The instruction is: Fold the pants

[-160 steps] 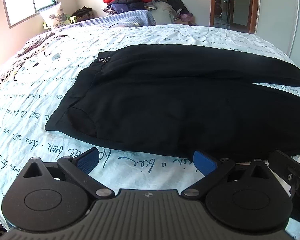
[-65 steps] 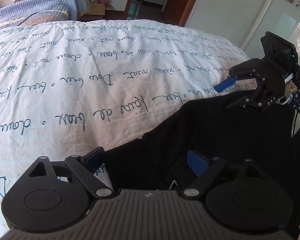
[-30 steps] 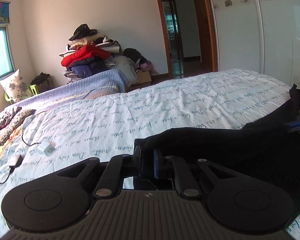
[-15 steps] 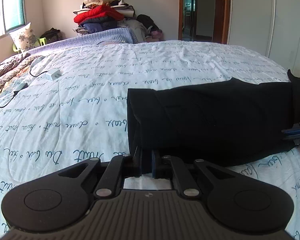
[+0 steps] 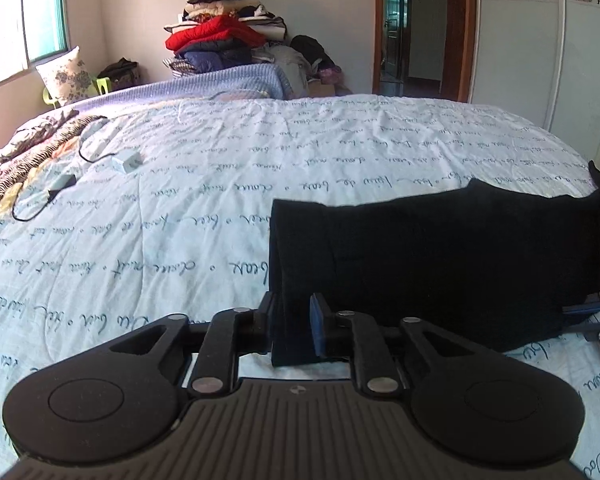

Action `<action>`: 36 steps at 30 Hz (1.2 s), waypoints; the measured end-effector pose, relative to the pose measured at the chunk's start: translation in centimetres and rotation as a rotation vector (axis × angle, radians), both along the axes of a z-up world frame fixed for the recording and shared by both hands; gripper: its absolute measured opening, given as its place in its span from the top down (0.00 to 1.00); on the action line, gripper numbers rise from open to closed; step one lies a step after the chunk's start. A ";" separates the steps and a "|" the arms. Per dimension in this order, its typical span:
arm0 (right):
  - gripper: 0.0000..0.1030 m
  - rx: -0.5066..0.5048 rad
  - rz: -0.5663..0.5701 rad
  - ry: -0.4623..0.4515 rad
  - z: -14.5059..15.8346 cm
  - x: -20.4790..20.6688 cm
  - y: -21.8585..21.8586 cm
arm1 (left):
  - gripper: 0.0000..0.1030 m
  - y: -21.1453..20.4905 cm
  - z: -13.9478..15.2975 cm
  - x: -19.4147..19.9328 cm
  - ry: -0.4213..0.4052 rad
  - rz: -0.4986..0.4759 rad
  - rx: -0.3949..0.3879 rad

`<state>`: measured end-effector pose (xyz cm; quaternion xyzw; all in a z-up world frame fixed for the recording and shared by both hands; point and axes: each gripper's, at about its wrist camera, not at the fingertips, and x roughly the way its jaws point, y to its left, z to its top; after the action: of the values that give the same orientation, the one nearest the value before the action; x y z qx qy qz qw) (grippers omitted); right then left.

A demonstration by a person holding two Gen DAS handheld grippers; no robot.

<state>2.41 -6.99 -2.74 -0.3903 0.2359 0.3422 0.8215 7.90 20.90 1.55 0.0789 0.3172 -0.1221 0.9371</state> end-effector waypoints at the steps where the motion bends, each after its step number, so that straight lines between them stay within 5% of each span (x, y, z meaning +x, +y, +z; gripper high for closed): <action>1: 0.87 0.070 0.022 0.016 1.5 -0.3 0.0 | 0.60 0.1 0.4 0.1 -0.010 0.020 0.000; 3: 0.85 0.213 0.019 0.017 4.2 -0.2 0.9 | 0.39 0.4 0.8 0.3 -0.033 0.069 -0.001; 5: 0.81 0.231 0.017 -0.073 4.9 0.3 3.8 | 0.33 0.6 1.0 0.7 -0.058 0.122 0.013; 7: 0.81 0.196 0.062 -0.147 3.7 1.4 7.4 | 0.33 0.9 0.9 1.2 -0.048 0.165 0.029; 12: 0.81 0.103 0.087 -0.118 -0.8 5.6 14.0 | 0.30 3.1 0.3 0.8 0.015 0.274 0.049; 17: 0.81 0.056 0.102 -0.111 -2.6 6.4 15.7 | 0.29 5.0 -0.5 -0.5 0.028 0.326 0.089; 19: 0.90 0.067 0.102 -0.112 -2.4 6.2 15.8 | 0.29 5.3 -0.5 -0.7 0.023 0.342 0.103; 25: 0.89 0.070 0.097 -0.112 -2.7 6.0 17.5 | 0.29 3.8 0.4 0.3 0.013 0.323 0.054; 27: 0.82 0.087 0.091 -0.138 -2.8 5.3 16.7 | 0.29 2.3 0.7 0.7 0.009 0.296 0.057; 31: 0.47 0.188 0.021 -0.150 0.6 1.4 10.3 | 0.20 -1.3 1.1 0.5 -0.012 0.210 0.037; 36: 0.45 0.263 -0.368 -0.141 2.8 -1.2 -2.5 | 0.16 -9.3 0.5 -0.3 -0.007 -0.005 0.010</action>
<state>1.22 -9.51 0.11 -0.2534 0.1987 0.1861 0.9283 7.59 11.62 2.04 0.0847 0.3145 -0.1225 0.9375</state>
